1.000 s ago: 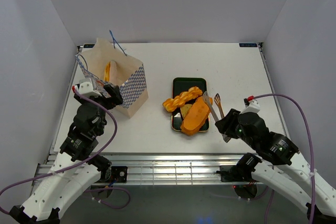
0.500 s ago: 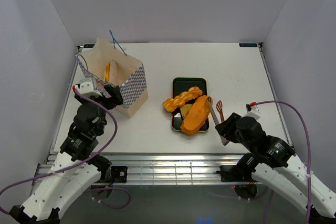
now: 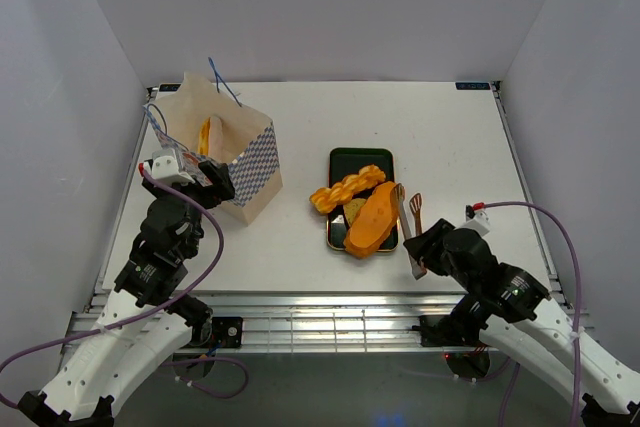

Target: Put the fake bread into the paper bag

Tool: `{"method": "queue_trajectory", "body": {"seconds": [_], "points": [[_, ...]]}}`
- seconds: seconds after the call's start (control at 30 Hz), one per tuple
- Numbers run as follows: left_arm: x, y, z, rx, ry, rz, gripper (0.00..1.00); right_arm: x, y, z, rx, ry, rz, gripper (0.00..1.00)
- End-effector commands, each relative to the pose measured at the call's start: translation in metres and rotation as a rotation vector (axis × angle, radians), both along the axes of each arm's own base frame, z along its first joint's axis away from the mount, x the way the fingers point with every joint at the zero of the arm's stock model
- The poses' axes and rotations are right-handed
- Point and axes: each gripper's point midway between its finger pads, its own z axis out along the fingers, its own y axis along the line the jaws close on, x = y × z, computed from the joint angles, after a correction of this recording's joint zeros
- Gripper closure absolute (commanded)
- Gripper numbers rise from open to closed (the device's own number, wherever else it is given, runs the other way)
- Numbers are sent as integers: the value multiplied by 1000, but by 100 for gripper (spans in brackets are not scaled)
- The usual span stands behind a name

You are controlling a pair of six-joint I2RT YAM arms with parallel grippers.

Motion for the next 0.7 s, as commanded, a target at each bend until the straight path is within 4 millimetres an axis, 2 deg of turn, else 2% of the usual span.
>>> {"method": "queue_trajectory", "body": {"seconds": [0.0,0.17,0.37,0.5,0.67], "points": [[0,-4,3,-5,-4,-20,3,12,12,16,83,-48,-22,50],[-1,-3,4,-6,-6,-17,3,13,27,23,152,-64,19,50],[-1,-3,4,-6,-6,-19,3,14,31,17,141,-41,26,51],[-1,-4,4,-6,-9,-20,3,16,31,24,148,-57,24,62],[-1,-3,5,-8,-11,-19,3,18,31,47,164,-109,31,75]]}}
